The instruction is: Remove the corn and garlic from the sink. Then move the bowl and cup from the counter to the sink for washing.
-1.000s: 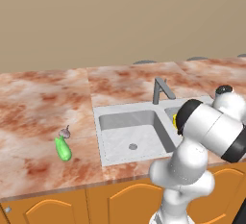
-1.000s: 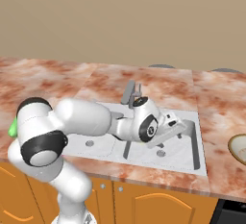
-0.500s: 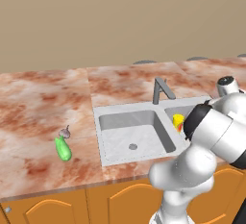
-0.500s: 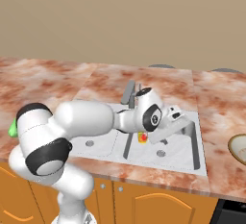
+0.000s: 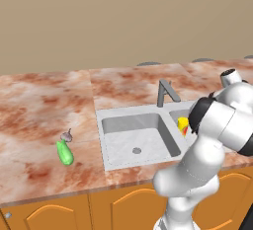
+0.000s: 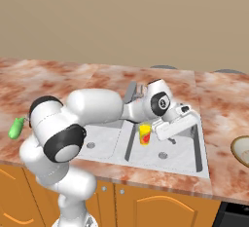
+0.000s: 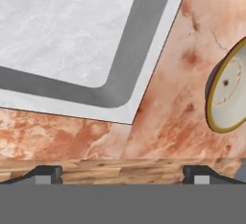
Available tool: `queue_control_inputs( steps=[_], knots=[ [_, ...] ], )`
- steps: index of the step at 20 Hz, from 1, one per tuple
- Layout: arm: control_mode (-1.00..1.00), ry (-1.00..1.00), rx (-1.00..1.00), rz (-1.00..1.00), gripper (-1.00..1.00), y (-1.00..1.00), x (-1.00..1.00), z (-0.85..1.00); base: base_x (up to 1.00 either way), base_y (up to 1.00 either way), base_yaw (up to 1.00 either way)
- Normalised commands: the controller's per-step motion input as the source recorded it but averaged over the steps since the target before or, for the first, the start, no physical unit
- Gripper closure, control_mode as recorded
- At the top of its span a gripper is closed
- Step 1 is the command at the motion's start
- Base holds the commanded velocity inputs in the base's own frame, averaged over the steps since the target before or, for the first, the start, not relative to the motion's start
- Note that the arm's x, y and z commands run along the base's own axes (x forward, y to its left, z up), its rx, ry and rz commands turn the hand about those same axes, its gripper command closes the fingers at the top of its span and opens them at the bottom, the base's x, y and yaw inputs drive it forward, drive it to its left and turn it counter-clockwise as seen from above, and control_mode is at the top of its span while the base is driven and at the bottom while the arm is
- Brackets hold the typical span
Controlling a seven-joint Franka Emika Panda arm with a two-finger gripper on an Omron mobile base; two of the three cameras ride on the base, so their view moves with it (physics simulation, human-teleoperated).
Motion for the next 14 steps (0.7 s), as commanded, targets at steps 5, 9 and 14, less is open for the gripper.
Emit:
queue_control_inputs(
  steps=[5,9,14],
  knots=[
    [-1.00,0.01,0.00,-0.09,-1.00,-0.26,-0.01,0.06,0.00,0.00,0.00],
    [-1.00,0.00,0.04,-0.11,-1.00,-0.24,0.00,0.07,0.00,0.00,0.00],
    [-1.00,-0.06,0.11,-0.09,-1.00,-0.22,0.00,0.03,0.00,0.00,0.00]
  ],
)
